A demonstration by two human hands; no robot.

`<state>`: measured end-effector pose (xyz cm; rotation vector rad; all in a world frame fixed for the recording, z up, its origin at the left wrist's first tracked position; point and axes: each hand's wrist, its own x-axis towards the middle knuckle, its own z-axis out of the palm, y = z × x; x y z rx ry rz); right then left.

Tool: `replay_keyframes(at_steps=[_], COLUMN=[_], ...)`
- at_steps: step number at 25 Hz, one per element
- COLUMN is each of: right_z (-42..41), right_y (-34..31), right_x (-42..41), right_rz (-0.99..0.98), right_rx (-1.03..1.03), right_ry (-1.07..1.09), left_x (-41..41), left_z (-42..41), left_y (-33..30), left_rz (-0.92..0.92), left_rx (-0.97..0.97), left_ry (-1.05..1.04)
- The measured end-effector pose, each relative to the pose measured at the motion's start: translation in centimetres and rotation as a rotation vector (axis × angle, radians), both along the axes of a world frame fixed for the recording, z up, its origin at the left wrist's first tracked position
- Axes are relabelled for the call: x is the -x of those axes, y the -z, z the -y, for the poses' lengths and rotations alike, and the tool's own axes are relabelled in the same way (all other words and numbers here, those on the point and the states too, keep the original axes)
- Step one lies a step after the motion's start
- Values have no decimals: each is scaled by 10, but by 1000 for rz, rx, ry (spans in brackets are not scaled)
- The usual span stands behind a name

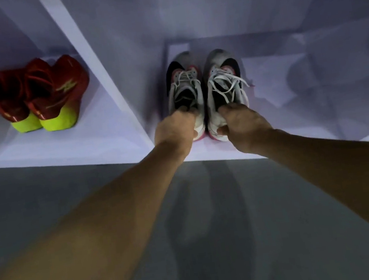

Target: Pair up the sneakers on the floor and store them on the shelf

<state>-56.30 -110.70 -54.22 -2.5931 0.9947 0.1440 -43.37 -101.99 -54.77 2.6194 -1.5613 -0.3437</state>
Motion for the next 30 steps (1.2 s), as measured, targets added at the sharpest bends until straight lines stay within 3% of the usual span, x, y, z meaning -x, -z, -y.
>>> replay_keyframes(at_steps=[4,8,13,16,24,30], right_z=[32,53,47,22,-80,-125], right_y=[7,8,-3,-26,-146,-293], right_x=[-30,-50,-37,-11,81,142], right_rz=[-2,39,100,82,-224,-305], right_rx=[-10,-39,-107,-132,-384,-486], right_ry=[-8,28,24,131,116,112], left_x=[-27,-49,-35,-13,60,101], left_z=[41,67,45,10,-103,-155], left_y=[4,5,-4,-30,-149,-295], left_rz=[71,1,-87,-75,-273,-391], left_rx=[-28,-2,55,-70,-509,-561], left_ry=[0,5,8,4,-47,-3])
